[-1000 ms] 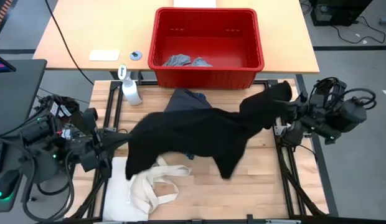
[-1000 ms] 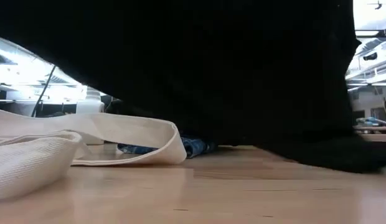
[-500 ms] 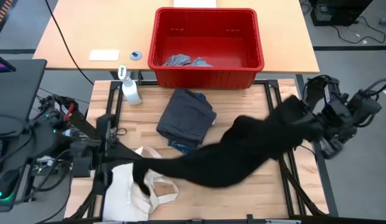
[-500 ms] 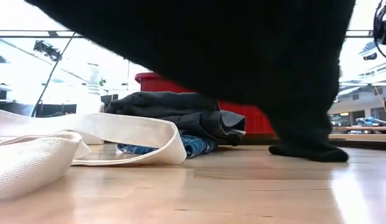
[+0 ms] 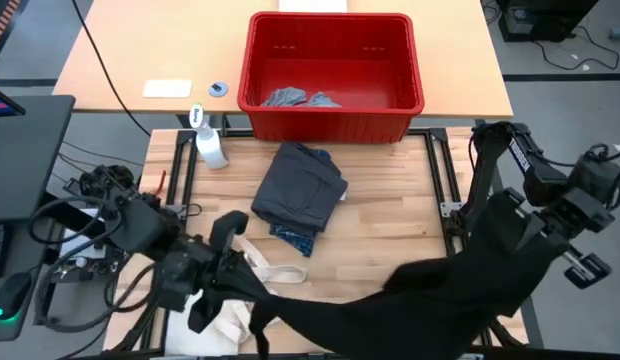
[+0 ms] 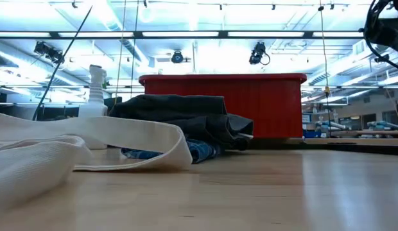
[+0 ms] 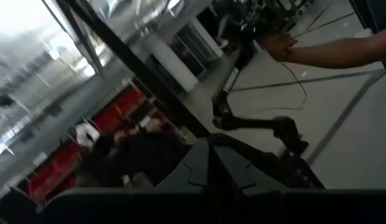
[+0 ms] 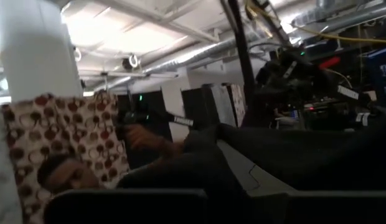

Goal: Fold Laundry from Bin
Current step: Fold the black shirt

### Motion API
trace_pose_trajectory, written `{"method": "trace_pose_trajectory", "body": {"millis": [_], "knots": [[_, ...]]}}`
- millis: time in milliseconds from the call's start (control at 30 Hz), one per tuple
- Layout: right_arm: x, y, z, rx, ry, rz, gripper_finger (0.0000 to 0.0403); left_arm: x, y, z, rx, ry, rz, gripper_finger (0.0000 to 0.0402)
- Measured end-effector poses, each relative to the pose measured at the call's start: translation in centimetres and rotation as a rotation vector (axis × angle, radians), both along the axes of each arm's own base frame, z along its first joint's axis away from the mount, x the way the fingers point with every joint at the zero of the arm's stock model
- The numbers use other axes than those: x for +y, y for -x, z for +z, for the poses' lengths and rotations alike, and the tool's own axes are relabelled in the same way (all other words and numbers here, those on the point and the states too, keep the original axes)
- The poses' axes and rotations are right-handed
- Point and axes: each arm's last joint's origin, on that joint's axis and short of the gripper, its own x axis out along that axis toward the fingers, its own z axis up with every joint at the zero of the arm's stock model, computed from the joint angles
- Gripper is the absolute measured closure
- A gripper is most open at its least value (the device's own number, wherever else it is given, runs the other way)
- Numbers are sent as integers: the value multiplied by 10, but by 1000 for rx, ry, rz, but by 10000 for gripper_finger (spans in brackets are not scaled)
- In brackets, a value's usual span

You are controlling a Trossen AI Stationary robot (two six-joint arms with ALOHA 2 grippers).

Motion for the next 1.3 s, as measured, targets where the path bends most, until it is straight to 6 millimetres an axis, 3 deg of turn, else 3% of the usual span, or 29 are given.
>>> {"method": "trace_pose_trajectory", "body": {"millis": [200,367,500,633,833,1133,1300], "knots": [[-10,-2,6,68,-81,-126,380,-4,4,7,-64,26,-8,390],[-19,-11,-6,372,-280,-492,383,-2,16,-2,71,-6,156,390],[-21,-19,-12,336,-324,-506,384,-5,30,-5,86,-82,437,390],[-25,-28,-15,357,-301,-667,384,-9,46,-6,94,-209,766,390],[-23,-50,-39,333,-181,-861,383,-1,57,-17,128,-191,1060,390],[-19,-72,-80,335,11,-1028,394,20,71,-52,161,-184,1091,390],[-19,-92,-120,342,141,-1134,394,31,74,-66,360,-93,986,390]]}}
